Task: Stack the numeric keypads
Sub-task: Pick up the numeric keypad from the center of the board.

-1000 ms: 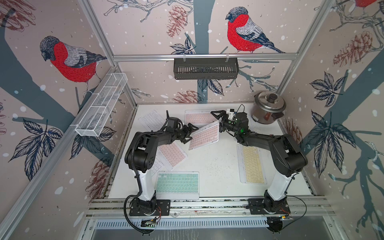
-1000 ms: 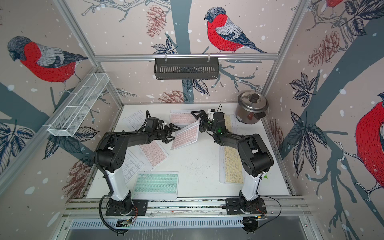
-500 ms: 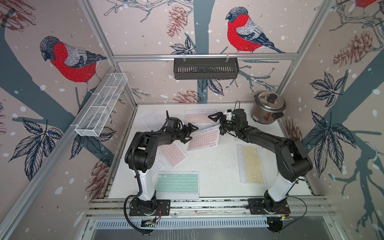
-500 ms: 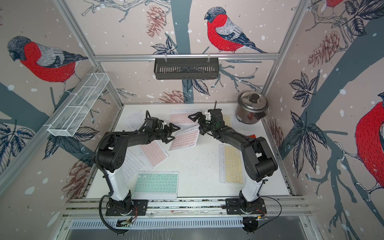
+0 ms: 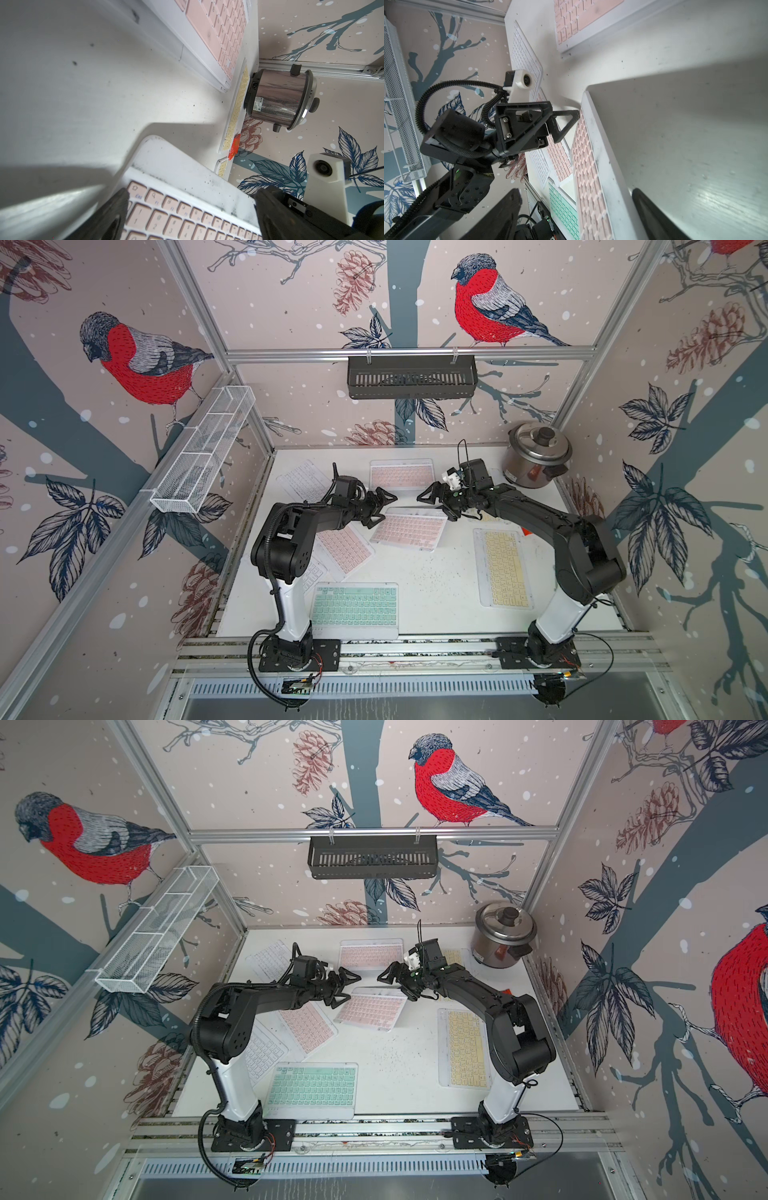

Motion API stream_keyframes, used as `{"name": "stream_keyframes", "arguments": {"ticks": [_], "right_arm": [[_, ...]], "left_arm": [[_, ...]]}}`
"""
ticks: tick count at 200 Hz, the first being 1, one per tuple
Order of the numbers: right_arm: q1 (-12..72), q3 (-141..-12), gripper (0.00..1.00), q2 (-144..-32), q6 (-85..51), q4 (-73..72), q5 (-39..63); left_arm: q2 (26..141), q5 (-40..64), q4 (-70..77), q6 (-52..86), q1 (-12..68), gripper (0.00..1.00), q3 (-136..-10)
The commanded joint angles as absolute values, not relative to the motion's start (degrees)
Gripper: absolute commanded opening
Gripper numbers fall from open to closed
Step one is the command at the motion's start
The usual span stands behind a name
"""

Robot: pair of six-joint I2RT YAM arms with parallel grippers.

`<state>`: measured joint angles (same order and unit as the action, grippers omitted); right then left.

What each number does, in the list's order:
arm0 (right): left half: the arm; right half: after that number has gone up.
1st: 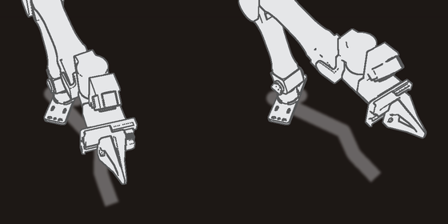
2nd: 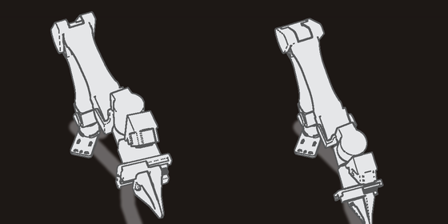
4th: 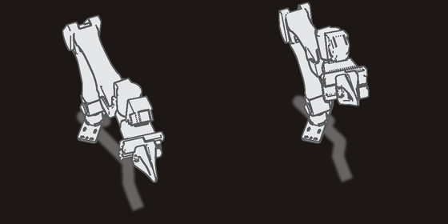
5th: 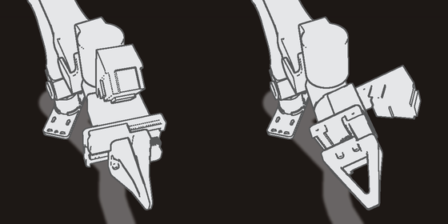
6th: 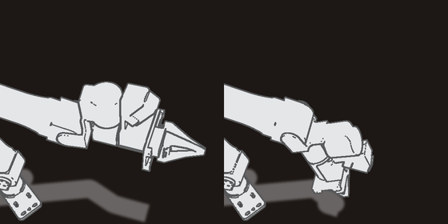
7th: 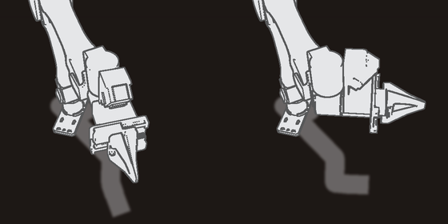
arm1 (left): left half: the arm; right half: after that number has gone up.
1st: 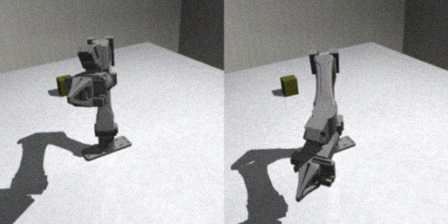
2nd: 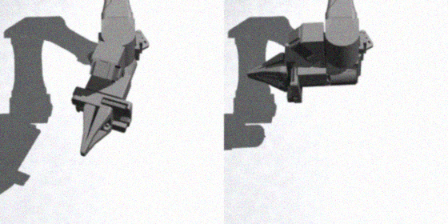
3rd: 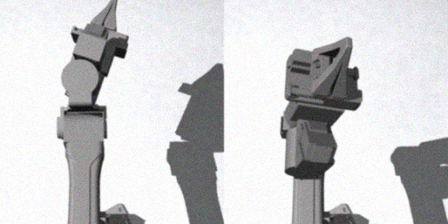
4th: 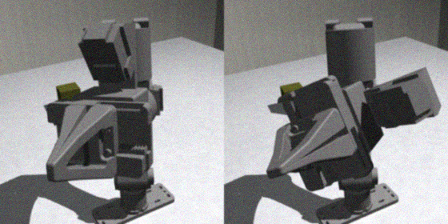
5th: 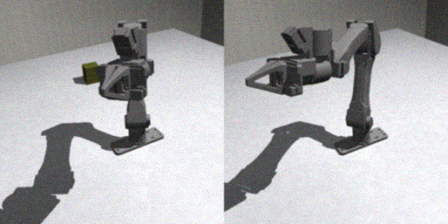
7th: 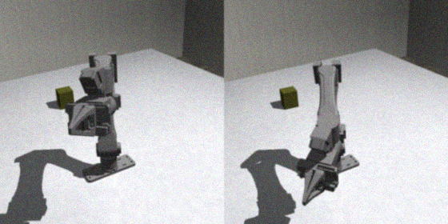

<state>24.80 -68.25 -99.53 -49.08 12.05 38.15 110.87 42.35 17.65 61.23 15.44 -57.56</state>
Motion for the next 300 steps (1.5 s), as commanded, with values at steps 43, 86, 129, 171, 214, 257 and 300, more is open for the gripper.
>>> {"name": "stream_keyframes", "arguments": {"ticks": [43, 86, 129, 171, 214, 257, 300], "right_arm": [[25.4, -68.3, 0.48, -99.2, -39.6, 21.1, 38.7], [25.4, -67.9, 0.18, -98.2, -37.2, 22.2, 37.7], [25.1, -69.3, 0.04, -96.0, -33.2, 20.4, 37.4], [23.1, -72.3, 0.02, -97.2, -32.4, 12.7, 40.9], [21.4, -80.9, 0.02, -102.0, -29.8, 11.6, 50.1], [20.3, -85.1, 0.03, -103.5, -28.7, 9.9, 55.7], [18.9, -87.4, 0.04, -105.9, -27.1, 8.8, 59.0]], "left_arm": [[111.3, 43.8, 19.1, 61.5, 15.4, 0.95, -57.5], [110.7, 45.8, 17.4, 60.4, 14.8, 0.95, -59.3], [105.8, 41.9, -3.4, 46.8, 11.5, 0.94, -70.2], [106.3, 44.3, -8.6, 39.6, 7.2, 0.90, -73.2], [110.0, 52.2, -5.5, 35.1, 7.1, 0.85, -76.9], [112.2, 56.7, -11.2, 26.0, 7.0, 0.80, -83.5], [110.1, 59.7, -10.7, 23.7, 6.9, 0.68, -82.0]]}}
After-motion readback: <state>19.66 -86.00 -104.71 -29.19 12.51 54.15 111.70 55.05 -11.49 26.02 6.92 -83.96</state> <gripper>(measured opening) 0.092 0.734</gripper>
